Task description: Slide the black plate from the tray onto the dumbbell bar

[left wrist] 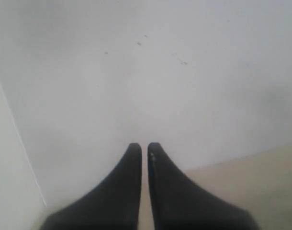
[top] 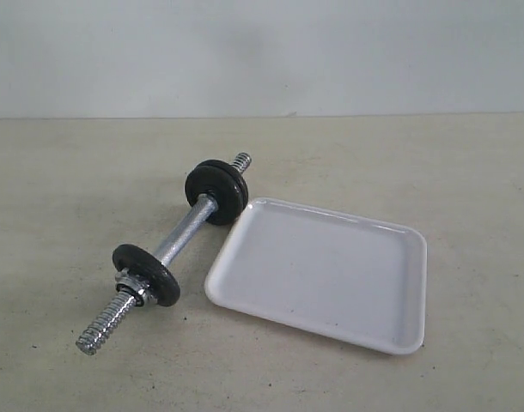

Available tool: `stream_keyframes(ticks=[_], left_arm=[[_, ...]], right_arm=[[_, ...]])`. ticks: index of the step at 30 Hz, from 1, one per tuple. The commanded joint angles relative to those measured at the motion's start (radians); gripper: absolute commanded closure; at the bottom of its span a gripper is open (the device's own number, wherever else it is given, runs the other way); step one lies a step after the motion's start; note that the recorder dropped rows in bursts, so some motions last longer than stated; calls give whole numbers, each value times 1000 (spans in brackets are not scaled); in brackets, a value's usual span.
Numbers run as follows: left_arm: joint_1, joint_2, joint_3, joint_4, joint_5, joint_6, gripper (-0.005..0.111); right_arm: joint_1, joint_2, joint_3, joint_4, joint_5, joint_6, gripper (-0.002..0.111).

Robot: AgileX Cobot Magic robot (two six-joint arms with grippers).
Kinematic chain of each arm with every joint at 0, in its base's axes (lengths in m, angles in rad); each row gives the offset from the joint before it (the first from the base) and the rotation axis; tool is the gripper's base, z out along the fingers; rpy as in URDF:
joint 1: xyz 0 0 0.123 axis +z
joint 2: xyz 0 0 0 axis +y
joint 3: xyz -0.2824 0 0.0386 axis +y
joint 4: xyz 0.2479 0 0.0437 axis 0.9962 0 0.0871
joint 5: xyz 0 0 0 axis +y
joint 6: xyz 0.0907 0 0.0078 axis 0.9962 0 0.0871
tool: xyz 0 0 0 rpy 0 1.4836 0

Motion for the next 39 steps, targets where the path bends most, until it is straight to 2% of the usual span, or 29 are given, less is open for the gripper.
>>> stream_keyframes(ticks=[1, 3, 8, 17, 39], left_arm=[[6, -2, 51, 371, 170, -493, 102], [6, -2, 51, 371, 190, -555, 102], [6, -2, 51, 381, 393, -564, 102], [6, -2, 51, 379, 353, -564, 102], [6, -2, 51, 379, 351, -564, 102]], right_arm=[[-3, -4, 0, -3, -2, -6, 109], [-3, -4, 0, -3, -2, -6, 109], [-3, -4, 0, -3, -2, -6, 109], [-3, -4, 0, -3, -2, -3, 109], [-3, -4, 0, -3, -2, -3, 109]])
